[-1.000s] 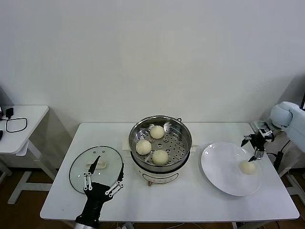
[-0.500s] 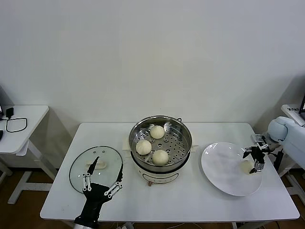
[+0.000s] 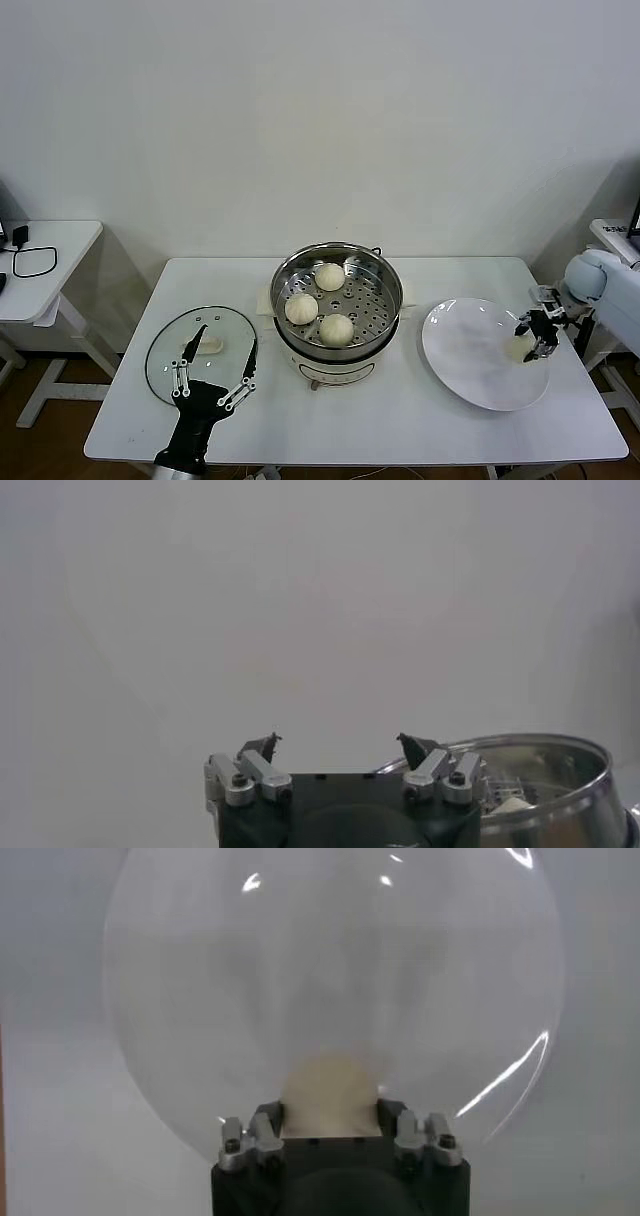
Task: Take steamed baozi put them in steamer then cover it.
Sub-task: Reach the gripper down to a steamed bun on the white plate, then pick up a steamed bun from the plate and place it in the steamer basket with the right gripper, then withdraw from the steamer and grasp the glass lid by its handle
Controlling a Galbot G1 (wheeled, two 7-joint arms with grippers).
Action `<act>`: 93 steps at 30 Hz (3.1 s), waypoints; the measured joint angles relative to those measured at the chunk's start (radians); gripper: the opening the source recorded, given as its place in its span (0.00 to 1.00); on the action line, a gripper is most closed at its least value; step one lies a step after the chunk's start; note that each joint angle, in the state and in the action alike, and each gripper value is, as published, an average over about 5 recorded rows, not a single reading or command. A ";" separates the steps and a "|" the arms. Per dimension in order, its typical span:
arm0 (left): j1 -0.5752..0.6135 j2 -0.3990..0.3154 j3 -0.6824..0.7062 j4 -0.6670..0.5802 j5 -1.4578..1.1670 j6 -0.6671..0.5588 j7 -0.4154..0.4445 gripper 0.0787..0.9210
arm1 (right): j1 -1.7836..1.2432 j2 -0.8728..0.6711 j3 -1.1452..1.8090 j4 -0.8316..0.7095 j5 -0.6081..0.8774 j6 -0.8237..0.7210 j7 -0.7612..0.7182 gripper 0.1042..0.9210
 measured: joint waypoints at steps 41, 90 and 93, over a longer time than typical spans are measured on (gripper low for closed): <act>-0.019 0.008 0.005 -0.007 -0.001 0.005 -0.004 0.88 | 0.609 0.475 -0.561 0.332 0.534 -0.316 0.010 0.62; -0.039 0.014 -0.011 -0.009 0.023 0.013 -0.015 0.88 | 0.494 0.348 -0.385 0.455 0.533 -0.225 0.270 0.88; -0.052 0.018 -0.015 -0.008 0.039 0.019 -0.022 0.88 | 0.464 0.287 -0.336 0.515 0.562 -0.172 0.441 0.88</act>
